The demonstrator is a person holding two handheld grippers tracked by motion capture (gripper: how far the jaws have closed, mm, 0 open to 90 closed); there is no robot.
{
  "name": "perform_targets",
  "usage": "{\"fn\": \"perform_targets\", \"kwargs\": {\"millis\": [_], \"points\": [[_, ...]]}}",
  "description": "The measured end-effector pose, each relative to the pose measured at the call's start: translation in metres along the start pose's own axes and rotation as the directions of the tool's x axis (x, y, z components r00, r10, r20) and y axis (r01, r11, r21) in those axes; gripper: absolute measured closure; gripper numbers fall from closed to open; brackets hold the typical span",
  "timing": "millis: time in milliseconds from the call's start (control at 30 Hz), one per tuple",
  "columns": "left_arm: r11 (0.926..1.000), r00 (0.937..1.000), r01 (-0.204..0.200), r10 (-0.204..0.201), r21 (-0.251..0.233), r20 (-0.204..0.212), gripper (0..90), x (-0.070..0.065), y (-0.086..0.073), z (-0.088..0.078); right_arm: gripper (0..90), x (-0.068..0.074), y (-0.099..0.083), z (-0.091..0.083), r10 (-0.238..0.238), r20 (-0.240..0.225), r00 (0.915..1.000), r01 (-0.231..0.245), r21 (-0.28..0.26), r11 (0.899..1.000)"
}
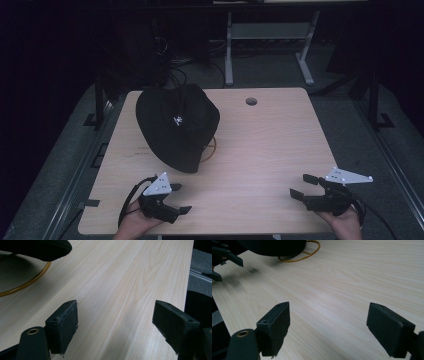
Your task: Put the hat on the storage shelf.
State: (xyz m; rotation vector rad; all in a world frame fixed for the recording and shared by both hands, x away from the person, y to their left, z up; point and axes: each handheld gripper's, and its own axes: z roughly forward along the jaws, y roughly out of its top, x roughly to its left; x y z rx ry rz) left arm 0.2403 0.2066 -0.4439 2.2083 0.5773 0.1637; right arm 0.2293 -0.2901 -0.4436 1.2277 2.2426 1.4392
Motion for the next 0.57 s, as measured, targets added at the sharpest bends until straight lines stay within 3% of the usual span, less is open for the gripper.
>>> {"fn": "perform_targets", "kwargs": {"millis": [567], "points": [[0.9997, 0.9997, 0.023, -0.023, -0.003, -0.011, 20.2, 0.003, -0.003, 0.000, 17.5, 0.012, -0.026, 0.001, 0.005, -0.001, 1.0000, -0.005, -0.013, 1.000]]}}
